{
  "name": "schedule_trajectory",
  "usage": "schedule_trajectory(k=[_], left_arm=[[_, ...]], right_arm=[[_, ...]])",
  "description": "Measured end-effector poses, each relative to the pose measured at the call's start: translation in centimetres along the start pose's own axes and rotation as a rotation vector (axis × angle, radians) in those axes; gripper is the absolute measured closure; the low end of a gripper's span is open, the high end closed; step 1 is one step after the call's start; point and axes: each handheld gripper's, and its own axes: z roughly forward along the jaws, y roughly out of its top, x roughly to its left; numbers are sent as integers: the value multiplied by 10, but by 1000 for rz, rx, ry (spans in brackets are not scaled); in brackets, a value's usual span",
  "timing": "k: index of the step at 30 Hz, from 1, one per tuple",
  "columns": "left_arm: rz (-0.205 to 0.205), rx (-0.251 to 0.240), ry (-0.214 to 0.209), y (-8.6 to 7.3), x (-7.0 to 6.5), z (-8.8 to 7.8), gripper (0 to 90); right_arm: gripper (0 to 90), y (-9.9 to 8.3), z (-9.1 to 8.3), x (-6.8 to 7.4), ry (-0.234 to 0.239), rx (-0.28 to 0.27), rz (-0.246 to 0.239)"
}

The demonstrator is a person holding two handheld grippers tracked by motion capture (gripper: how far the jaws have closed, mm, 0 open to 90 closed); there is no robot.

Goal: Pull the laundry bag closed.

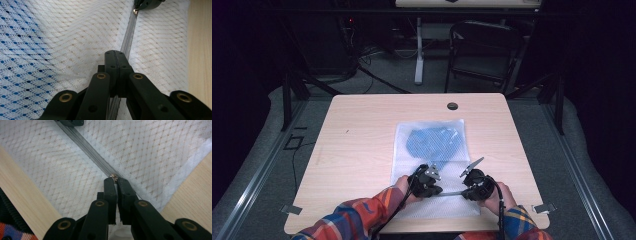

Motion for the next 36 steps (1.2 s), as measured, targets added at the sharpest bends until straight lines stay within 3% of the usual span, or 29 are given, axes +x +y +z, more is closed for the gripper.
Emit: schedule_trajectory(k=[26,36], left_arm=[[-2,0,-2,0,0,0,900],[-2,1,-3,0,0,0,900]], right_arm=[[869,-5,-3,-7,0,8,21],[868,-11,-6,-12,0,1,52]])
